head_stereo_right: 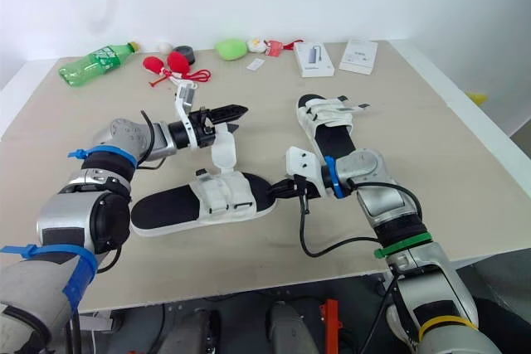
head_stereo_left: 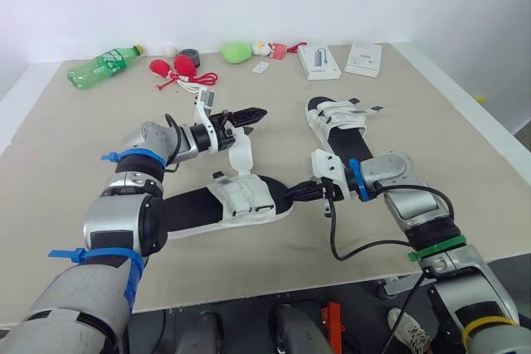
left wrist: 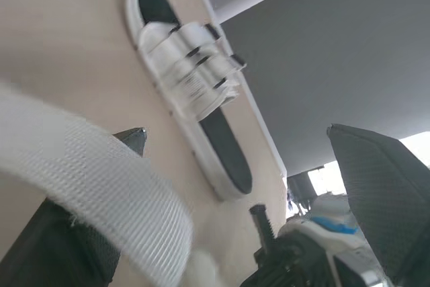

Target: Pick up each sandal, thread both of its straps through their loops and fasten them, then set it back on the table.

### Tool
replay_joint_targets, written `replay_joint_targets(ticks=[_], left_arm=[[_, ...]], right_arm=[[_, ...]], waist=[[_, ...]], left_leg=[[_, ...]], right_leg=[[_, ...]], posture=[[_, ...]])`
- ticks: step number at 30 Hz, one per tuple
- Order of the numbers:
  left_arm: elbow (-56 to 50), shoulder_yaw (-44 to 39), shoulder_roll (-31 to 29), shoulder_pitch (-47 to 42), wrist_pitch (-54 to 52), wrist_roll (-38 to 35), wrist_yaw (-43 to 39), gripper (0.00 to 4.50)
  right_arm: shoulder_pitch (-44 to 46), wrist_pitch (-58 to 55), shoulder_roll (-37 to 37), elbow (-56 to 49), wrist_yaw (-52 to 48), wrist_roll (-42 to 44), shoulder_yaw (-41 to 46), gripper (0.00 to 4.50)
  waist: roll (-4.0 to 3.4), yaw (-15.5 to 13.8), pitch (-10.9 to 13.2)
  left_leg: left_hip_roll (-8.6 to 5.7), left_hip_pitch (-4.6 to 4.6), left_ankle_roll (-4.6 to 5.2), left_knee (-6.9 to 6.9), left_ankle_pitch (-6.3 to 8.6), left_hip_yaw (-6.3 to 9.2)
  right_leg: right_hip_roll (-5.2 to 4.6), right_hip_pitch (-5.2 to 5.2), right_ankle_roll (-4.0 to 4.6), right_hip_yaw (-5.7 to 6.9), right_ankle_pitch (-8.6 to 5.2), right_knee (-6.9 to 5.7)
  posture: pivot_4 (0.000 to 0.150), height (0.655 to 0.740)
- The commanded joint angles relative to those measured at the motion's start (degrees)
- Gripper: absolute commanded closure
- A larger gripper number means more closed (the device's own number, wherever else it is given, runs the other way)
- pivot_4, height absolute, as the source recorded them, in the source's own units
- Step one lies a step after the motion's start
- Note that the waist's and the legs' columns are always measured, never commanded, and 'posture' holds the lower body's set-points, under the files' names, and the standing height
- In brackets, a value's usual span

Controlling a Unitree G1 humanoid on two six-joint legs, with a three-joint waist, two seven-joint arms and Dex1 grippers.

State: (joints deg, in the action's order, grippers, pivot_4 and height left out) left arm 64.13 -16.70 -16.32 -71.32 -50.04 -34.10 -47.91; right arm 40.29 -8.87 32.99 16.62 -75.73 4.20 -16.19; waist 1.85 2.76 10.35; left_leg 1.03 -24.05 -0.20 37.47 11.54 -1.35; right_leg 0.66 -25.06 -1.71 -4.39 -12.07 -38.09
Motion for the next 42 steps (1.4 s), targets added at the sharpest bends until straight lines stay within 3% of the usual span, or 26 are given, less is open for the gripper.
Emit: replay_joint_targets(ticks=[1, 2, 3, 7, 8, 14, 19, 26, 31, 37, 42], left_arm=[[-0.15, -1.0, -0.3, -1.54, 2.82, 0.88, -2.48, 1.82], [-0.18, -0.94, -0.33, -1.52, 3.59, 1.23, -2.89, 2.6], [-0.68, -0.3, -0.41, -1.28, 4.66, 1.96, -3.64, 2.6], [-5.54, 3.14, -1.19, 0.16, 7.85, 4.93, -8.44, 4.39], [-8.96, 5.26, -1.53, 1.3, 8.56, 6.05, -10.57, 4.46], [-34.78, 15.07, -3.87, 12.32, 15.87, 10.93, -15.4, 4.46], [-52.82, 25.5, -10.81, 24.12, 41.88, 23.02, -20.65, 4.46], [-55.28, 30.87, -15.42, 28.05, 76.05, 34.03, -20.21, 4.46], [-52.54, 32.34, -15.35, 27.34, 86.0, 39.13, -16.39, 4.46], [-53.51, 33.28, -15.84, 28.11, 86.12, 36.38, -17.33, 4.46], [-54.23, 33.7, -16.54, 27.58, 87.05, 35.81, -17.76, 2.84]], right_arm=[[-0.41, -0.36, 0.89, -0.12, 0.82, -0.72, 0.23, 4.5], [-0.35, -0.32, 0.84, -0.01, 0.84, -0.74, 0.21, 4.5], [-0.31, -0.27, 0.83, 0.03, 0.82, -0.76, 0.18, 4.5], [-0.16, -0.16, 0.83, 0.17, 0.66, -0.78, 0.09, 4.5], [-0.12, -0.18, 0.83, 0.2, 0.62, -0.77, 0.08, 4.5], [0.0, -0.05, 0.89, 0.42, 0.52, -0.82, 0.06, 4.5], [-0.44, 0.23, 1.06, 0.23, 0.24, -0.72, -0.04, 4.5], [-0.2, 0.63, 0.6, 0.73, 0.17, -0.79, -0.4, 4.5], [-0.11, 0.84, 0.29, 0.86, 0.21, -0.83, -0.6, 4.5], [-0.04, 1.11, 0.32, 1.07, 0.02, -0.92, -0.59, 4.5], [0.07, 1.45, 0.36, 1.39, -0.22, -1.01, -0.67, 4.5]], waist=[[0.0, 0.0, 0.0], [0.0, 0.0, 0.0], [0.0, 0.0, 0.0], [0.0, 0.0, 0.0], [0.0, 0.01, 0.0], [0.0, -0.01, 0.0], [0.0, -0.04, 0.0], [0.0, -0.18, 0.0], [0.0, -0.18, 0.0], [0.0, -0.15, 0.0], [0.0, -0.14, 0.0]], left_leg=[[0.0, 0.0, 0.0, 0.0, 0.0, 0.01], [0.0, -0.03, 0.0, 0.0, 0.0, 0.01], [0.0, -0.03, 0.0, 0.0, 0.0, 0.02], [0.0, -0.04, 0.0, 0.0, 0.0, 0.02], [0.0, -0.04, 0.0, 0.0, 0.0, 0.02], [0.03, -0.05, -0.03, -0.02, -0.01, 0.0], [0.11, -0.01, -0.03, -0.02, -0.01, -0.08], [0.16, 0.0, 0.0, 0.08, -0.02, -0.23], [0.15, 0.01, 0.04, 0.1, -0.04, -0.32], [0.18, -0.01, 0.06, 0.1, -0.03, -0.28], [0.18, -0.01, 0.06, 0.1, -0.03, -0.26]], right_leg=[[0.0, 0.0, 0.0, 0.0, 0.0, 0.0], [0.0, -0.02, 0.0, 0.0, 0.0, 0.0], [0.0, -0.02, 0.0, 0.0, 0.0, 0.0], [0.0, -0.03, 0.0, 0.0, 0.0, 0.0], [0.0, -0.03, -0.01, 0.0, 0.0, 0.0], [-0.01, -0.05, 0.01, -0.06, 0.01, 0.0], [-0.04, -0.05, 0.03, -0.14, 0.02, -0.01], [-0.12, -0.03, 0.13, -0.2, 0.05, 0.01], [-0.12, -0.03, -0.08, -0.32, 0.17, 0.02], [-0.04, -0.04, -0.07, -0.3, 0.15, 0.01], [-0.03, -0.04, -0.07, -0.28, 0.15, 0.01]], posture=[[0.15, 0.74], [0.15, 0.74], [0.15, 0.74], [0.15, 0.74], [0.15, 0.74], [0.15, 0.74], [0.15, 0.74], [0.15, 0.74], [0.15, 0.74], [0.15, 0.74], [0.15, 0.74]])
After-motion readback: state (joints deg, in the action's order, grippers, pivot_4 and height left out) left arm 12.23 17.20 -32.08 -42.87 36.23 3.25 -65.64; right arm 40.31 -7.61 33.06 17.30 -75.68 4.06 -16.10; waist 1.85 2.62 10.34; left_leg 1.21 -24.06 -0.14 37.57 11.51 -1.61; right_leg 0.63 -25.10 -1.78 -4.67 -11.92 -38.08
